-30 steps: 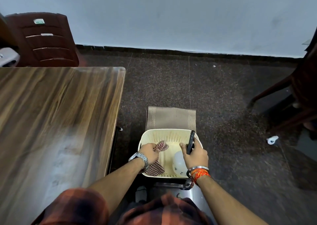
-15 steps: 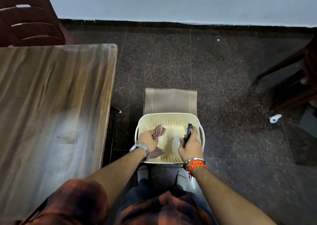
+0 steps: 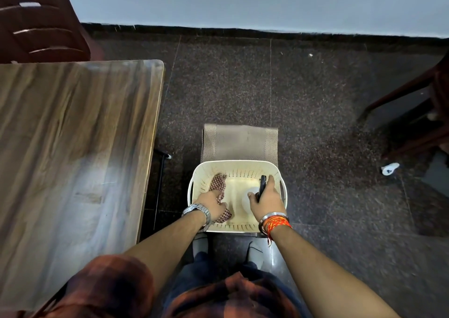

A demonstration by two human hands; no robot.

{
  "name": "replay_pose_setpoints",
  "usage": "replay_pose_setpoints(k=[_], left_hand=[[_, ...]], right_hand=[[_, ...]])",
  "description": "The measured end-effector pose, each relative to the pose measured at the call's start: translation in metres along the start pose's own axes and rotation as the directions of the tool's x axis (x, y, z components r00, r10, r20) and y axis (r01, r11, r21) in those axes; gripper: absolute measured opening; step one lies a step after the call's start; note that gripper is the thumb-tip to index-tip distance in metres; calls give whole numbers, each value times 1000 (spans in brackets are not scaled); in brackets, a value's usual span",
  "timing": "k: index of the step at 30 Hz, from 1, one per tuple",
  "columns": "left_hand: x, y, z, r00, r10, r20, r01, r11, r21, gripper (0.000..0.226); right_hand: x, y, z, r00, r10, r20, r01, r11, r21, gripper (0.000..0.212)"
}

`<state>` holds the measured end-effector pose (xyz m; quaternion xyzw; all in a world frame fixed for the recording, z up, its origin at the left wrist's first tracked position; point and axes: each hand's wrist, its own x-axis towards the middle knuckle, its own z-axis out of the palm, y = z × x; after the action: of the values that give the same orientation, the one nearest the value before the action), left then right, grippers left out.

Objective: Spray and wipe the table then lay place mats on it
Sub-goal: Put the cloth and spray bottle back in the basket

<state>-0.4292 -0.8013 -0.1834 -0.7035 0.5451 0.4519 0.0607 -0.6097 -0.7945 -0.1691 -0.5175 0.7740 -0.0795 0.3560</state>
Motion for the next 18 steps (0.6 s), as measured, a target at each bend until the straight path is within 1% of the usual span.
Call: replay_pose_setpoints(k=[2, 4, 7, 9, 12, 15, 18], left_hand=[[-2, 4, -5, 1000, 23, -17, -23, 1000, -2, 62], [-5, 10, -13, 998, 55, -36, -54, 998, 14, 61], [-14, 19, -28, 994, 73, -81, -72, 997, 13, 59], [-22, 27, -38, 988, 97, -123, -95, 995, 27, 58], [-33, 39, -49, 972, 141, -188, -134, 990, 48, 62], [-43, 49, -57, 938, 198, -286, -187, 980, 65, 62], [-46, 57, -59, 895, 262, -360, -242, 965, 101, 72]], right_hand=[[-6, -1, -6, 996, -56, -65, 51, 996, -71, 84], [-11, -5, -11, 982, -115, -148, 94, 986, -141, 82], [-11, -13, -21, 963, -172, -207, 133, 972, -193, 80], [-10, -22, -30, 956, -204, -208, 161, 965, -205, 78], [-7, -35, -41, 951, -242, -192, 197, 953, -229, 76], [-6, -47, -52, 931, -319, -176, 272, 930, -246, 74], [-2, -53, -64, 903, -401, -154, 363, 904, -226, 70]])
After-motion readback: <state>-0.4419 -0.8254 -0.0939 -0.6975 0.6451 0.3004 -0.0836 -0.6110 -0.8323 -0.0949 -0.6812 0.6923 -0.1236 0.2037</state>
